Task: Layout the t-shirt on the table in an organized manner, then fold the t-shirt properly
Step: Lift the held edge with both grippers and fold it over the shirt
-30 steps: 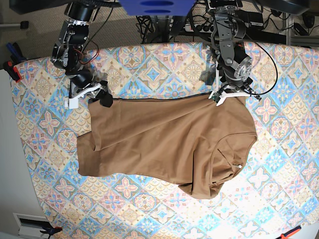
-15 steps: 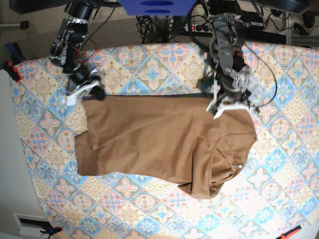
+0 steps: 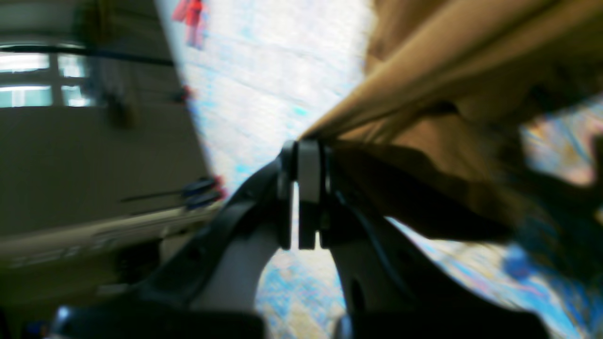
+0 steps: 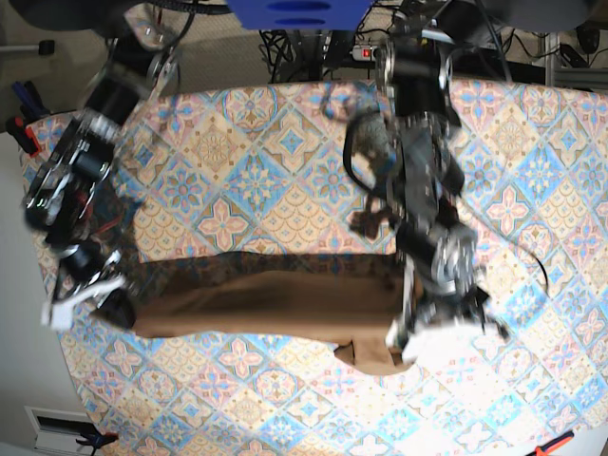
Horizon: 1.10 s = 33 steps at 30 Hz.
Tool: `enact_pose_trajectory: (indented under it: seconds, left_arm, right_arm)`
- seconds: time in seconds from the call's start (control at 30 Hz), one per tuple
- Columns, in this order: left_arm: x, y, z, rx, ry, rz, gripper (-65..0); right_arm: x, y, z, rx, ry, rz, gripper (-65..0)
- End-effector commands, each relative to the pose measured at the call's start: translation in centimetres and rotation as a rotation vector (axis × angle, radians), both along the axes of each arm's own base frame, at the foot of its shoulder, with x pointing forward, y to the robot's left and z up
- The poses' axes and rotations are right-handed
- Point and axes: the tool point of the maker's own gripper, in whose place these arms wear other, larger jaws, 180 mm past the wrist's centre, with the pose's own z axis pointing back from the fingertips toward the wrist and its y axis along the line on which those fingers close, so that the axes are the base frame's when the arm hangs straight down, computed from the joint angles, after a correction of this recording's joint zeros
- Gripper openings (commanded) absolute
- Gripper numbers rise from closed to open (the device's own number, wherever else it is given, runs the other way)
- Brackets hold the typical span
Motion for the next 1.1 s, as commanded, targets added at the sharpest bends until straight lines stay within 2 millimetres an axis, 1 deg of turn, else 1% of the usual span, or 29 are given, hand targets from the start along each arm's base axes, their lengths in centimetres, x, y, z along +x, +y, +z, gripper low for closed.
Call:
enact_pose_trajectory:
  seconds: [0.0,0.1,0.2,0.23,0.3,0.33,0.4,0.47,0.53,0.6,0.67,0.73,0.77,0.8,0.83,1.0,1.03,1.07]
  left_arm:
    - [1.3,0.2,2.9,0.016,-0.069,0.018,-65.0]
    - [4.3,0.2,6.6,0.027,-0.125,0.024,-65.0]
    - [7.2,0.1,10.1,0.055,-0.162,0.023,-65.0]
    - [8.2,0.1,11.1,0.064,-0.166,0.018,-65.0]
    - [10.1,-0.3,11.7,0.071,-0.150,0.003,-65.0]
    - [10.9,-0.2,12.2,0.068,-0.156,0.006,-65.0]
    - [12.4,-0.3,12.9,0.045,-0.178,0.002,-65.0]
    - [13.9,-0.6,13.3,0.028,-0.192,-0.015,-65.0]
    - [15.8,-1.0,14.4,0.007,-0.220,-0.034,-65.0]
    - [17.3,-0.4,15.4,-0.015,-0.239,-0.024,-65.0]
    - [18.7,-0.3,17.2,-0.051,-0.272,-0.030,-65.0]
    - [19.5,0.1,19.0,-0.093,-0.305,-0.023,-65.0]
    - [19.8,0.4,20.0,-0.112,-0.324,-0.017,-65.0]
    - [20.0,0.8,21.4,-0.125,-0.349,-0.013,-65.0]
    - [20.1,0.8,21.9,-0.132,-0.359,-0.014,-65.0]
    - [20.0,1.2,21.8,-0.145,-0.357,-0.002,-65.0]
    - [19.9,1.2,22.1,-0.145,-0.367,-0.002,-65.0]
    - [19.4,1.4,23.3,-0.145,-0.402,0.002,-65.0]
  right_arm:
    - [1.1,-0.9,2.5,-0.011,-0.061,-0.011,-65.0]
    - [3.3,-1.9,4.2,0.002,-0.049,0.002,-65.0]
    - [5.4,-4.2,5.0,0.010,0.003,-0.054,-65.0]
    - [6.0,-4.7,5.1,0.011,0.017,-0.069,-65.0]
    - [6.8,-5.8,4.8,0.000,0.049,-0.091,-65.0]
    - [7.4,-6.2,5.2,-0.010,0.056,-0.098,-65.0]
    - [9.2,-5.6,6.3,-0.041,0.066,-0.082,-65.0]
    - [10.7,-5.0,6.8,-0.066,0.076,-0.069,-65.0]
    - [12.6,-4.3,8.2,-0.081,0.051,-0.060,-65.0]
    - [14.4,-3.7,9.3,-0.095,0.046,-0.051,-65.0]
    - [16.1,-3.2,11.0,-0.104,0.026,-0.048,-65.0]
    - [17.4,-3.0,12.3,-0.100,0.003,-0.053,-65.0]
    - [17.9,-2.9,13.2,-0.093,-0.017,-0.055,-65.0]
    - [18.4,-2.8,14.2,-0.087,-0.037,-0.058,-65.0]
    - [18.9,-2.7,15.0,-0.083,-0.053,-0.059,-65.0]
    - [19.7,-2.8,18.9,-0.073,-0.134,-0.072,-65.0]
    - [19.7,-2.8,19.4,-0.073,-0.142,-0.073,-65.0]
    - [19.7,-2.8,19.7,-0.069,-0.146,-0.073,-65.0]
